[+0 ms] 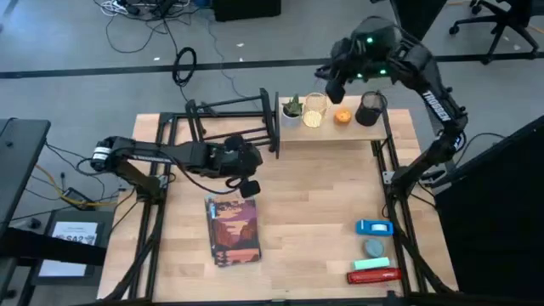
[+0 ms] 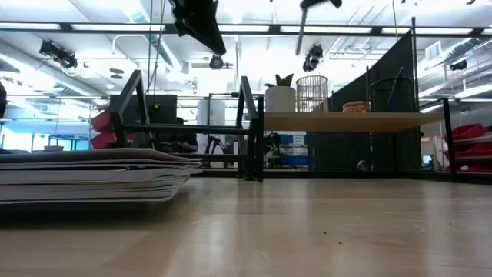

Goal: Stock shelves
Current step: Remove the purple pen from the yellow pen organizer on the shelf

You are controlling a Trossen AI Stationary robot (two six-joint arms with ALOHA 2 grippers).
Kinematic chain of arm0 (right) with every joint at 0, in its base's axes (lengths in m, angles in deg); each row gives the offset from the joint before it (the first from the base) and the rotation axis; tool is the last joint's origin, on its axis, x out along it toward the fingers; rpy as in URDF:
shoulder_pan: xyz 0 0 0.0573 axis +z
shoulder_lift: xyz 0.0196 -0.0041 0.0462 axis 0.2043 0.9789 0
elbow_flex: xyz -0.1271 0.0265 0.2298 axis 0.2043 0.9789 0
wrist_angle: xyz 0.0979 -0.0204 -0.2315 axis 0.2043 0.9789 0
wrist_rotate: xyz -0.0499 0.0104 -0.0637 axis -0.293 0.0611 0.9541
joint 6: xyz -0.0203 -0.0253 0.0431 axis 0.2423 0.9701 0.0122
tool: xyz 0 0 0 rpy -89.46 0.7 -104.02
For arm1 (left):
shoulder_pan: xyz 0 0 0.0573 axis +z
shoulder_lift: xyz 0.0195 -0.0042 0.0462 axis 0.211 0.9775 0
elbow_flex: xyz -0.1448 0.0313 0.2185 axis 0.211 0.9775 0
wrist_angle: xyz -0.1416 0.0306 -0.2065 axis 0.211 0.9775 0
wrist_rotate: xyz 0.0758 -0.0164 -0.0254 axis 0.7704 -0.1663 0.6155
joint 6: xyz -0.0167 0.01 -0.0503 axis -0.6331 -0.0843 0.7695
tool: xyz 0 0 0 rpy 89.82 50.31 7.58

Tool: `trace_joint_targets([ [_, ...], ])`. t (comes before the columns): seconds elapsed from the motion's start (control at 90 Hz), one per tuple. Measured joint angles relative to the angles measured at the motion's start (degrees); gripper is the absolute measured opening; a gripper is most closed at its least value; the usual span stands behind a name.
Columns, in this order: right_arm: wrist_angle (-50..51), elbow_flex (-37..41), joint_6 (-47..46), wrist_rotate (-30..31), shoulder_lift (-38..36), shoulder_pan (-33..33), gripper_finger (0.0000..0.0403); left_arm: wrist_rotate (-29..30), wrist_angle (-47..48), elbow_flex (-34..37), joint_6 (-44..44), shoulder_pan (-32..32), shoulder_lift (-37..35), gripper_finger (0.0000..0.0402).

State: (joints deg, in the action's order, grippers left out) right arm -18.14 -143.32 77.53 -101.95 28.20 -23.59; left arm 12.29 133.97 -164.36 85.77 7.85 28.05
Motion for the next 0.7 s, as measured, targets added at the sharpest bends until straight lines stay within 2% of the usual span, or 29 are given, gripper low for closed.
trace_joint_targets([
  [0.111,0.63,0.92,-11.04,-16.73,0.0,1.69,0.0,-0.6,0.77,-2.51,1.9,-0.04,-2.97,0.0],
  [0.167,0.73,2.9,-13.38,-22.65,0.04,4.1,0.0,-0.63,1.03,-3.83,2.23,-0.24,-4.16,0.0],
  [0.289,0.24,10.89,-14.74,-28.04,0.04,11.01,0.0,-0.73,0.64,-6.77,1.49,-0.23,-6.39,0.0],
  [0.411,-4.84,24.91,-14.56,-30.42,0.2,17.61,0.0,-0.7,0.21,-7.54,0.67,-0.23,-8.15,0.0],
  [0.511,-16.95,37.37,-17.52,-31.05,0.22,20.25,0.0,-0.81,1.57,-7.54,1.51,-0.26,-8.83,0.0],
  [0.7,-58.09,60.07,-37.67,-28.58,1.54,21.1,0.0,-4.16,4.92,-7.54,5.54,-1.39,-8.97,0.0],
])
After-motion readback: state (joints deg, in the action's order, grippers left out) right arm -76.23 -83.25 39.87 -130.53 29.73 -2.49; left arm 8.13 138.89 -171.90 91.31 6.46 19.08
